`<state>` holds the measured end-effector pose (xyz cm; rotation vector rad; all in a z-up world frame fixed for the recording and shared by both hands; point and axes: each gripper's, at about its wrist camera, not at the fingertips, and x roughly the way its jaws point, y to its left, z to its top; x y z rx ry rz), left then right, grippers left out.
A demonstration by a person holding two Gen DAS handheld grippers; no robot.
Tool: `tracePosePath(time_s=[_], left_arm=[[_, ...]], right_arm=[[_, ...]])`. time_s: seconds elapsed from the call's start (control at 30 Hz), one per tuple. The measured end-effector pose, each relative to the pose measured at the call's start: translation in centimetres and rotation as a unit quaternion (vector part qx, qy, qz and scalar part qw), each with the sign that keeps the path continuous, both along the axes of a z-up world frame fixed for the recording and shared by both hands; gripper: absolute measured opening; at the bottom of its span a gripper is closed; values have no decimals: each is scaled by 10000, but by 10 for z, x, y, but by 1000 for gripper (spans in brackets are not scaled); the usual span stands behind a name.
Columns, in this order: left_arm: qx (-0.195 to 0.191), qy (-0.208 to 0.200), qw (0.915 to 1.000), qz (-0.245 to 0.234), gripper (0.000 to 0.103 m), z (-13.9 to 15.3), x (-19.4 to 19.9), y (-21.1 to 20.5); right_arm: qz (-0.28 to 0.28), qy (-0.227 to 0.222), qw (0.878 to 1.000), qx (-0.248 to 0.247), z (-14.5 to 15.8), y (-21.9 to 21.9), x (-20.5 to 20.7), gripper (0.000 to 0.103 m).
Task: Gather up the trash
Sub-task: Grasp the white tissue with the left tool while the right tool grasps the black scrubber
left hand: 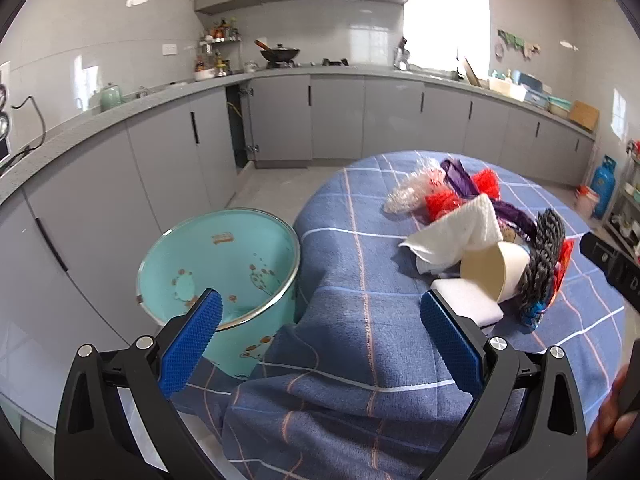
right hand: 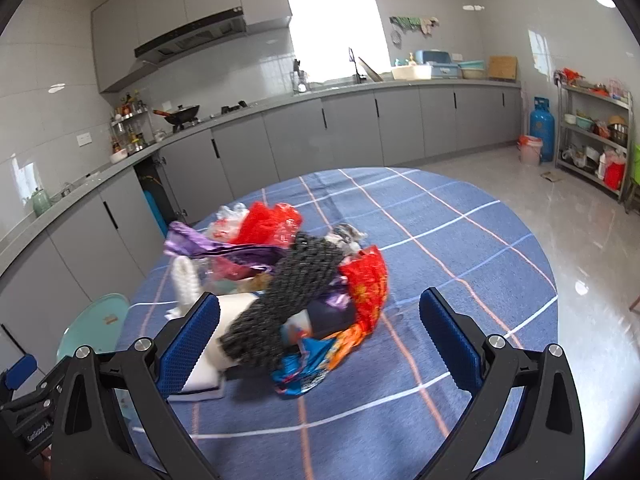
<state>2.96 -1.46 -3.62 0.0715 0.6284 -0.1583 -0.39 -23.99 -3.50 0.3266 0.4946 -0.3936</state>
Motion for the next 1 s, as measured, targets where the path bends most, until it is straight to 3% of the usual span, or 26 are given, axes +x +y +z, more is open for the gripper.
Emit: tracePosePath(time_s=[0.07, 0.13, 0.3, 0.37, 0.6, 0.73, 0.9, 0.97, 1.0], left_arm=[[4, -2, 9999, -143, 97, -3, 6, -4], [43, -72, 9995, -312, 97, -4, 11, -10], [103, -234, 9967, -770, 95, -6, 34, -34], [33, -214, 9947, -1002, 87, -7, 46, -43], [-166, 89, 9871, -1591, 84, -21, 91, -73], [-36, 218, 9845, -1737, 83, -29, 108, -89], [-285, 594, 9783, -1963, 62, -39, 122, -97], [-442, 672, 9756, -2045, 38, -40, 124, -99], [-512, 709, 9738, -2097, 31, -40, 124, -100]], right_arm=[[116, 3, 9999, 27, -2, -4, 5, 93], [221, 66, 9997, 87, -5, -6, 11, 76], [387, 241, 9981, 417, -14, -11, 30, 73], [445, 311, 9976, 425, -18, -11, 35, 69], [928, 481, 9912, 812, -29, -19, 61, 35], [1104, 467, 9899, 751, -25, -18, 64, 25], [1198, 411, 9887, 798, -21, -22, 61, 24], [1209, 418, 9887, 776, -21, -20, 61, 24], [1215, 434, 9890, 717, -21, -17, 61, 24]])
